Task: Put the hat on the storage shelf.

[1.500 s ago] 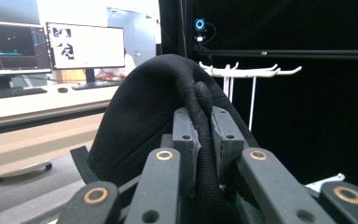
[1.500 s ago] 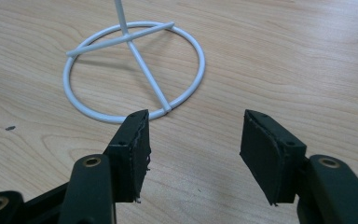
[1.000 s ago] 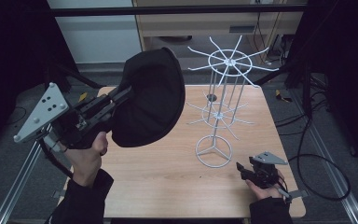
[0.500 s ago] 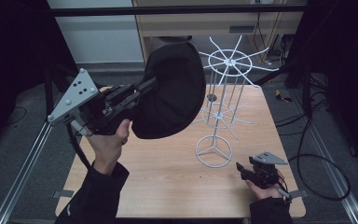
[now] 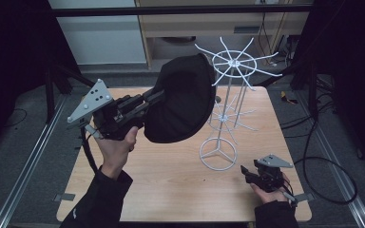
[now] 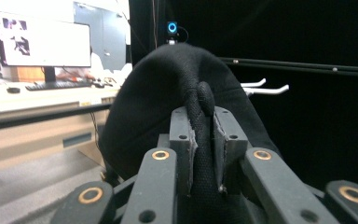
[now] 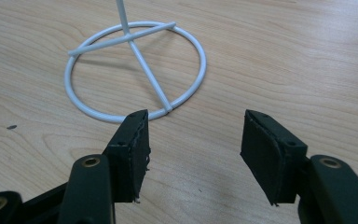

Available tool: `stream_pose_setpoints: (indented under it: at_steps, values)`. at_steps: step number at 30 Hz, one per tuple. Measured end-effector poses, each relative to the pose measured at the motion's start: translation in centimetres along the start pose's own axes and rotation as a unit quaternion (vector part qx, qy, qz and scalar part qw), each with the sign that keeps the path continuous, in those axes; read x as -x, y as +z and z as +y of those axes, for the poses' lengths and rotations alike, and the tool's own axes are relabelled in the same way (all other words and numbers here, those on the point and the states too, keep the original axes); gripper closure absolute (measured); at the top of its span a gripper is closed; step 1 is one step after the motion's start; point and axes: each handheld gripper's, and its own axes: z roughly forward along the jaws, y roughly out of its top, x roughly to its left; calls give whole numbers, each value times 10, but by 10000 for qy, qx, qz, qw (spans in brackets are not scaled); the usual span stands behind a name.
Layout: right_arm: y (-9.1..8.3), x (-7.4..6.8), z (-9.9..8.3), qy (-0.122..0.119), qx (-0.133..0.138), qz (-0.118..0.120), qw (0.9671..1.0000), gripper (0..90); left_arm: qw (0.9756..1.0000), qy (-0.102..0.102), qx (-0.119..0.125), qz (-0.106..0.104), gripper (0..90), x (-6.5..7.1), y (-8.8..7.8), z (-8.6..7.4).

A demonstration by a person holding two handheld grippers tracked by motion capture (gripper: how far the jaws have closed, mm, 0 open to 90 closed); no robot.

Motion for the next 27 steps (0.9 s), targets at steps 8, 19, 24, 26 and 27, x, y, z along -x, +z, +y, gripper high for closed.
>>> stream_pose_setpoints:
  at_steps: [8, 19, 24, 26, 27]
  values:
    - [1, 0, 0, -38, -7, -27, 10000, 419, 9995, -134, -276, 62, 782, -8, 5, -21]
    - [1, 0, 0, -61, -13, -40, 10000, 419, 9966, -54, -796, 227, 770, -9, 21, -44]
    - [1, 0, 0, -69, -8, -37, 10000, 418, 9952, -99, -938, 275, 758, -9, 28, -54]
    - [1, 0, 0, -64, -10, -33, 10000, 418, 9950, -110, -946, 295, 735, -9, 29, -56]
    - [1, 0, 0, -55, -9, -32, 10000, 418, 9949, -103, -962, 298, 719, -9, 30, -57]
